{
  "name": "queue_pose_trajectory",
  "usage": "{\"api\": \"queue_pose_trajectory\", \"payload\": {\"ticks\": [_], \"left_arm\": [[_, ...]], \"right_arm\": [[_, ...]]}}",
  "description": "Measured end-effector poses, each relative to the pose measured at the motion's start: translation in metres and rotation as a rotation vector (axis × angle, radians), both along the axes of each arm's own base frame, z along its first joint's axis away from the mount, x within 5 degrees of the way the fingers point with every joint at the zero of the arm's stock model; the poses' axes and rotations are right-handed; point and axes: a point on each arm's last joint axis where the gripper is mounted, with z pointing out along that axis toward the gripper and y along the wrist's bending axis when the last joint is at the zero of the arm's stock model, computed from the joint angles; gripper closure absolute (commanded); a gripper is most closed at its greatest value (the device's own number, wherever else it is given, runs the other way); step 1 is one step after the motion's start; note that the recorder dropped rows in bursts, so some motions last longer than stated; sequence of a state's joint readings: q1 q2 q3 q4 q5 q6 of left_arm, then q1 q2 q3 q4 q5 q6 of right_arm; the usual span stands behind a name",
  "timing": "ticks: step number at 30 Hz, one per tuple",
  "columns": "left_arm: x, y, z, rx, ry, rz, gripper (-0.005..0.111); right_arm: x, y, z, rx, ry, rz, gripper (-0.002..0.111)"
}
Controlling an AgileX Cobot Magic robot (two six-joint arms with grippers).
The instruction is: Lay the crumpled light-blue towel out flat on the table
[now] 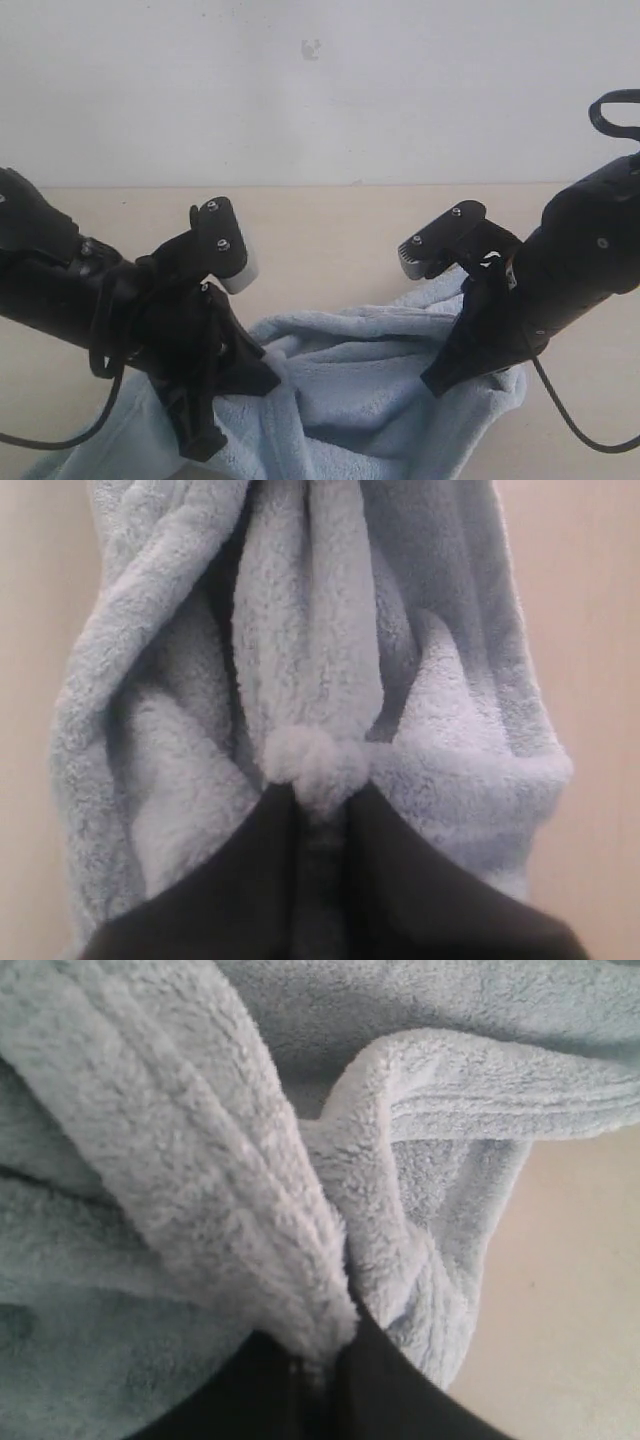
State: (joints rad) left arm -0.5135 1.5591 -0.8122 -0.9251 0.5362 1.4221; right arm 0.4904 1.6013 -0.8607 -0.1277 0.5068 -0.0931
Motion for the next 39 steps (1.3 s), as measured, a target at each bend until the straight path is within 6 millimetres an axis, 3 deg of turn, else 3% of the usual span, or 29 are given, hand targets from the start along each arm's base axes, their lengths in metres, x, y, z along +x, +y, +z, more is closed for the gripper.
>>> {"api": "queue_pose_trajectory", "payload": {"ticks": [4, 10, 16, 23, 31, 36, 39], "left_arm": [[-0.016, 0.008, 0.013, -0.028, 0.003, 0.014, 0.103], [-0.035, 0.017, 0.050, -0.111, -0.069, 0.033, 0.103], [-0.046, 0.023, 0.071, -0.157, -0.129, 0.034, 0.103], [-0.066, 0.028, 0.089, -0.196, -0.143, -0.026, 0.103], [-0.091, 0.040, 0.108, -0.209, -0.163, -0.078, 0.103], [-0.103, 0.051, 0.118, -0.188, -0.207, -0.049, 0.103], [-0.109, 0.057, 0.122, -0.172, -0.233, -0.028, 0.103]], "right_arm": [[0.007, -0.006, 0.002, 0.013, -0.037, -0.031, 0.108], [0.022, -0.044, 0.002, 0.009, -0.048, -0.166, 0.108], [0.025, -0.046, 0.003, 0.011, -0.067, -0.159, 0.108], [0.053, -0.068, 0.037, 0.039, -0.134, -0.264, 0.108], [0.070, -0.137, 0.070, -0.014, -0.111, -0.458, 0.108], [0.066, -0.177, 0.074, -0.033, -0.075, -0.585, 0.108], [0.062, -0.192, 0.073, -0.041, -0.056, -0.628, 0.108]]}}
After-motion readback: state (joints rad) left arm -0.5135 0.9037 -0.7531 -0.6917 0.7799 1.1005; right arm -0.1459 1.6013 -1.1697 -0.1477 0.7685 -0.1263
